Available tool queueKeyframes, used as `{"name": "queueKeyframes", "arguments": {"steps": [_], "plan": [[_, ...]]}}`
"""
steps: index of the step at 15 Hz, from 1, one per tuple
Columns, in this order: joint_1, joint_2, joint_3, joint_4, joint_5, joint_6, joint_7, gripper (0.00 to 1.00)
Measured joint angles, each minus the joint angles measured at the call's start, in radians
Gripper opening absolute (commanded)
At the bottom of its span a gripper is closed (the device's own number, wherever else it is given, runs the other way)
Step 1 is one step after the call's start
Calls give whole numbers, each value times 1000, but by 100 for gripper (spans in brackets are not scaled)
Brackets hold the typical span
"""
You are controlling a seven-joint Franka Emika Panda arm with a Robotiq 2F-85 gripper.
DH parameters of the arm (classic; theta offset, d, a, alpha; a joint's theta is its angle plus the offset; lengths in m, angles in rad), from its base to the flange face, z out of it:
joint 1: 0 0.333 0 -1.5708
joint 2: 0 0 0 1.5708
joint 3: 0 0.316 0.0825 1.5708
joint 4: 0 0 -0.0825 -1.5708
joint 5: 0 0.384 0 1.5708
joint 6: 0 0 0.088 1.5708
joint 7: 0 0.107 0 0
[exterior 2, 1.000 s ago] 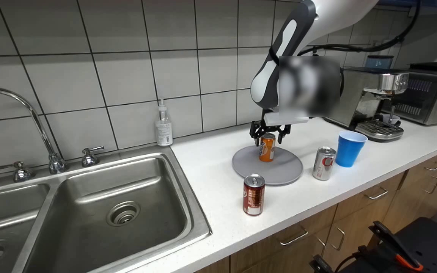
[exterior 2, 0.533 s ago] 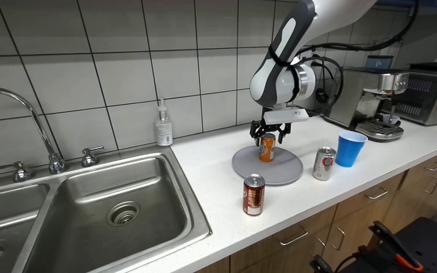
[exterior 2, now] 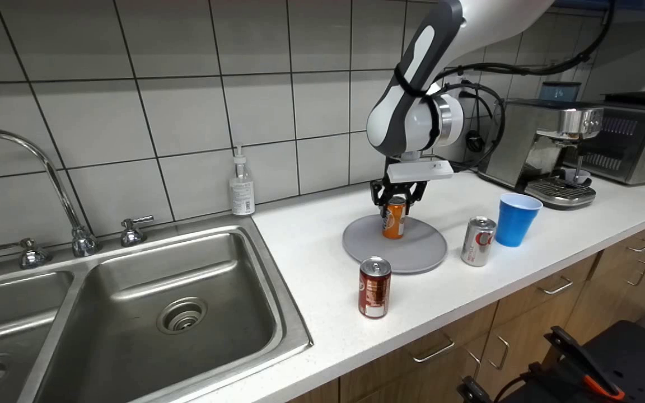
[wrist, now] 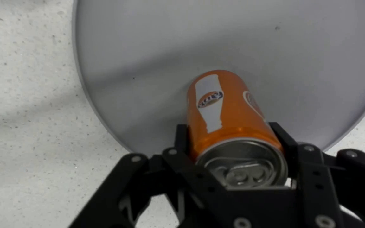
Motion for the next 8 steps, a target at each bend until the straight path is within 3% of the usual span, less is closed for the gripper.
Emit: {"name": "queueKeyframes", "arguments": {"steps": [8], "plan": [[-16,-2,14,1,49,0,-14,38]]}}
